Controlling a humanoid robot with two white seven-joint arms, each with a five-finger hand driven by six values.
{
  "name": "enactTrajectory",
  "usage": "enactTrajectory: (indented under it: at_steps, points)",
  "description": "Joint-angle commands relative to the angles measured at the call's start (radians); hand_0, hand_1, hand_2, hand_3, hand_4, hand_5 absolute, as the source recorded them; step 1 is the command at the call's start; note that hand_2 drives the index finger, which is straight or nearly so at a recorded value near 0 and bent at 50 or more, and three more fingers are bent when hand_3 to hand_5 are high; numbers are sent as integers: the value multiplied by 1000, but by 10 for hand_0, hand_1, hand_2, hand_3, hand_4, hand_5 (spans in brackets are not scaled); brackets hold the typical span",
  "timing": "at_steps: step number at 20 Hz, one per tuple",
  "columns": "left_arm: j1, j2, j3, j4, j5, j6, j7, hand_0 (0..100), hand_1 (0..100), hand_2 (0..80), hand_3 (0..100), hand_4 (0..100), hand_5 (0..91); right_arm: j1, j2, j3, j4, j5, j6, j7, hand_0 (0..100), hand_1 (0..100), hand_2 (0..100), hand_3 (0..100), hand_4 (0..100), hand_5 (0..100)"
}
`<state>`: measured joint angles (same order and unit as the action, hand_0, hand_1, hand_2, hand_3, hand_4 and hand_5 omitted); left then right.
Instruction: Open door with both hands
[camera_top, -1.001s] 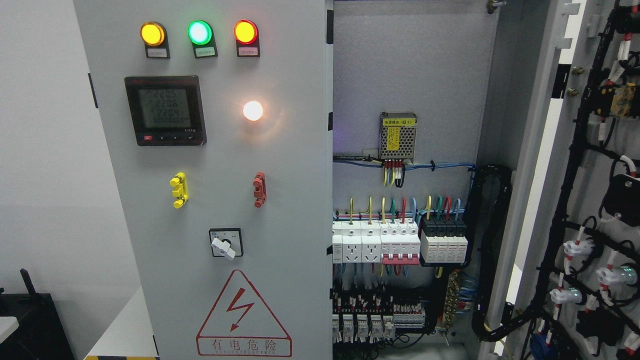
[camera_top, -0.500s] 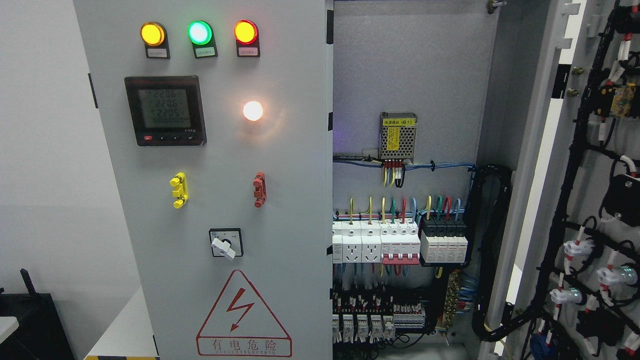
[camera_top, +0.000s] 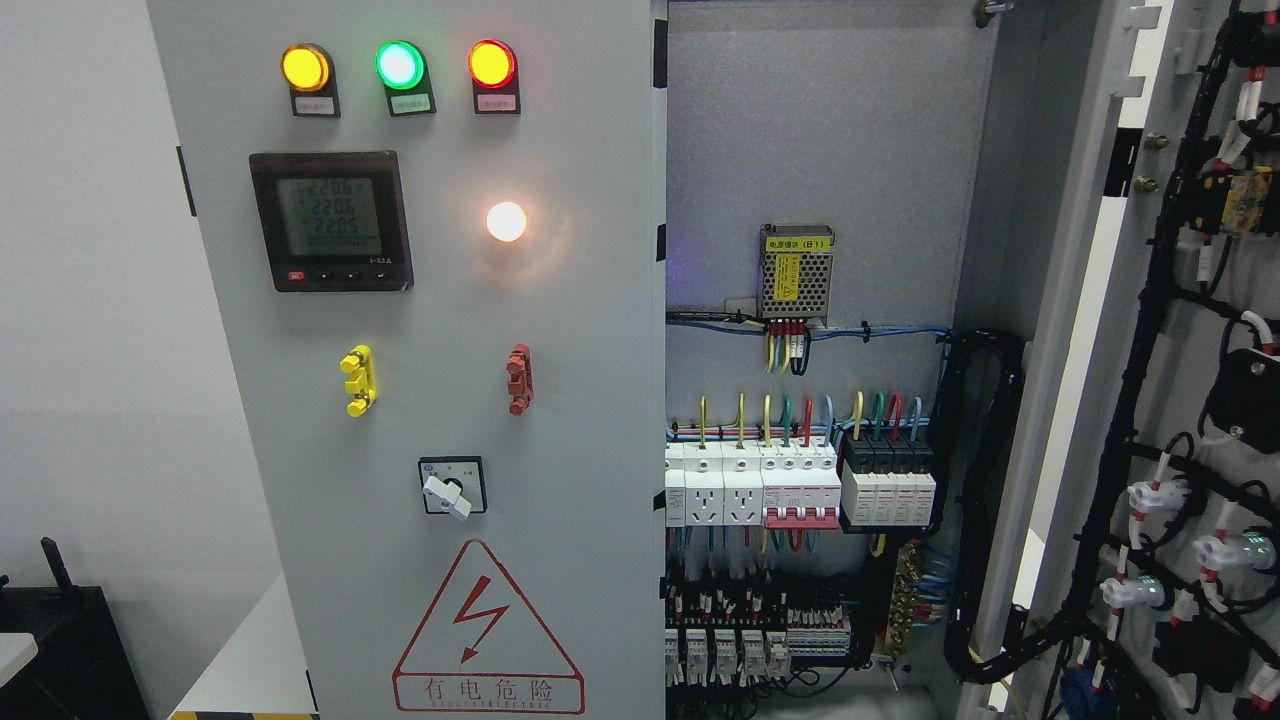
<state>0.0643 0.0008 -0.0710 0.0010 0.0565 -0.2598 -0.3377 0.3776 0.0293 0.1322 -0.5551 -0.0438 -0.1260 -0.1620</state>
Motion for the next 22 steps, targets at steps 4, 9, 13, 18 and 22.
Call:
enactTrajectory:
  at_steps: [4,9,13,18,22]
  points:
    - [0,-21,7,5,5,-4,-1,0,0,0,0,31,0,240,-126,72,-685,-1,-9,4,107,0,0,0,0,0]
    - [0,-22,7,4,6,-4,-3,0,0,0,0,31,0,334,-230,194,-890,-1,-12,4,107,0,0,0,0,0]
    - [-1,-38,7,-4,5,-7,-4,0,0,0,0,31,0,351,-315,286,-1009,-1,-11,4,107,0,0,0,0,0]
    - [-3,-38,7,-4,5,-9,-4,0,0,0,0,32,0,290,-341,329,-1062,-1,-11,4,107,0,0,0,0,0]
    - [-1,-38,7,-4,5,-9,-4,0,0,0,0,32,0,225,-351,375,-1095,-1,-9,4,107,0,0,0,0,0]
